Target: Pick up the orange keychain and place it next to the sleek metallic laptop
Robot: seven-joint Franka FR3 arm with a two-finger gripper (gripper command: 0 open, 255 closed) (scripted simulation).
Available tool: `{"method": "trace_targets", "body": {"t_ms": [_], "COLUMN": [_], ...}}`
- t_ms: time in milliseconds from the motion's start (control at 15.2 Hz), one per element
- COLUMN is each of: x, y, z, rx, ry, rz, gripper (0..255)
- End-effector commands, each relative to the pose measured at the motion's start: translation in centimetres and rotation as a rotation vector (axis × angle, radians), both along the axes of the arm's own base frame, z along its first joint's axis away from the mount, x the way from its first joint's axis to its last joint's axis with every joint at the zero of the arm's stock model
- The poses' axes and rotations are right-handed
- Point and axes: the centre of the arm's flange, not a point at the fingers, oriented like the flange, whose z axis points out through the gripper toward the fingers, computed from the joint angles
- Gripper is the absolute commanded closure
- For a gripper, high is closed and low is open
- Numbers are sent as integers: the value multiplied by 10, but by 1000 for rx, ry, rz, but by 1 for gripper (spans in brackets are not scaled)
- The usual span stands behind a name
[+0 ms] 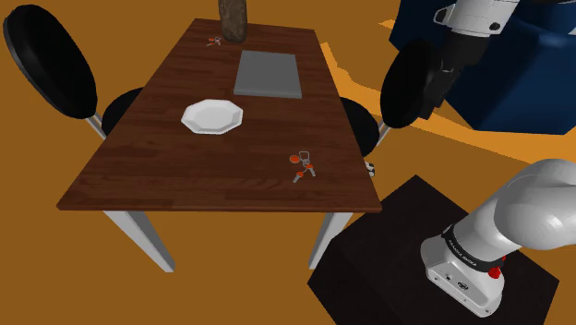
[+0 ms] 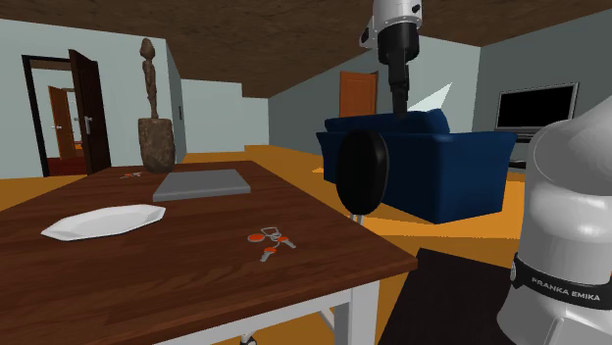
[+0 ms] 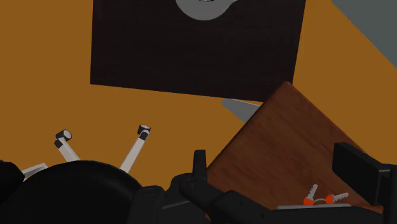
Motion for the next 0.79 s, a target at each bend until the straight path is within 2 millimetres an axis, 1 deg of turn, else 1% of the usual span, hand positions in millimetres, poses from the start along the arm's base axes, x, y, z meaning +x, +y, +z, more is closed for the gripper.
{"method": "trace_targets", "body": {"t_ms": [0, 330, 726], "x": [0, 17, 45], "y": [0, 47, 101], "z": [0, -39, -86], "rx": [0, -11, -24], "ry": [0, -37, -81], "rz": [0, -89, -195], "gripper": [0, 0, 0]}}
